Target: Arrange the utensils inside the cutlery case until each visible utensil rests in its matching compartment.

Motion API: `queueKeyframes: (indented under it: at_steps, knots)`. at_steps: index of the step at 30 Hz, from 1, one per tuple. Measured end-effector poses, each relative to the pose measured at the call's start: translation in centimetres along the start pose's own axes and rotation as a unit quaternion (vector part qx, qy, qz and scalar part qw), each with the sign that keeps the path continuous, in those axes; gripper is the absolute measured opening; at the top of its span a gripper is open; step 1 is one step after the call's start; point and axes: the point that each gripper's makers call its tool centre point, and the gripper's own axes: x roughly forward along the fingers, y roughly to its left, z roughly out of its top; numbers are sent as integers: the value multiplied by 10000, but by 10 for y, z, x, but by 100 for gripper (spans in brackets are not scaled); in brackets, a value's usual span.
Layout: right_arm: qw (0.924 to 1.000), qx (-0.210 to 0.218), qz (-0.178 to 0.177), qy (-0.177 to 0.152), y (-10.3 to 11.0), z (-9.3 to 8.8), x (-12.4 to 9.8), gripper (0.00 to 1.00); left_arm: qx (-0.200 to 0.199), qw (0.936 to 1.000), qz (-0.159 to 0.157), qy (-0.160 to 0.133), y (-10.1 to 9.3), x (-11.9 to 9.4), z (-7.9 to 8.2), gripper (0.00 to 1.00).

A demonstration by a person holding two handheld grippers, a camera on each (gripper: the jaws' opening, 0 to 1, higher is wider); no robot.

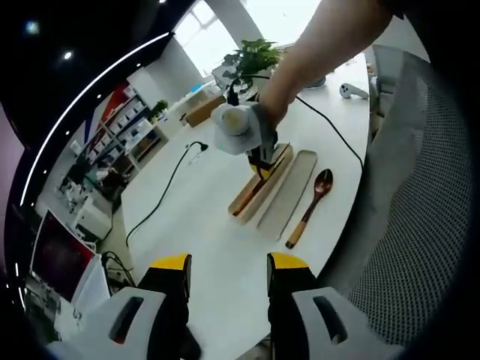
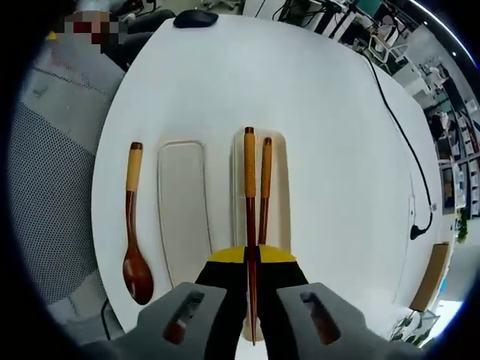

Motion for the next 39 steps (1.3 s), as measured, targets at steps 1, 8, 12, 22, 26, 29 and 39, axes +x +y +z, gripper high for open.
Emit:
queueKeyframes:
  at_steps: [1,8,12,22,26,29,39]
  knots:
    - [10000,2,4,9,0,0,1,0,-28,10000,6,-16,0,0,1,41]
    - [10000,23,33,46,-2,-3,5,0,-51,10000,-4,-14,0,0,0,41]
    - [9999,67,60,58,-2,-5,8,0,-62,10000,-2,-3,1,0,0,41]
    - [9999,95,3,66,-4,-5,14,0,-74,10000,-5,-2,0,1,0,41]
    - [9999,116,-19,60,-7,-5,15,0,-77,10000,-6,11,0,1,-1,41]
    - [9999,111,-50,83,-8,-4,16,0,-76,10000,-3,23,1,1,-1,41]
    - [9995,312,-29,-26,-7,-3,16,0,-57,10000,-2,40,1,1,-2,41]
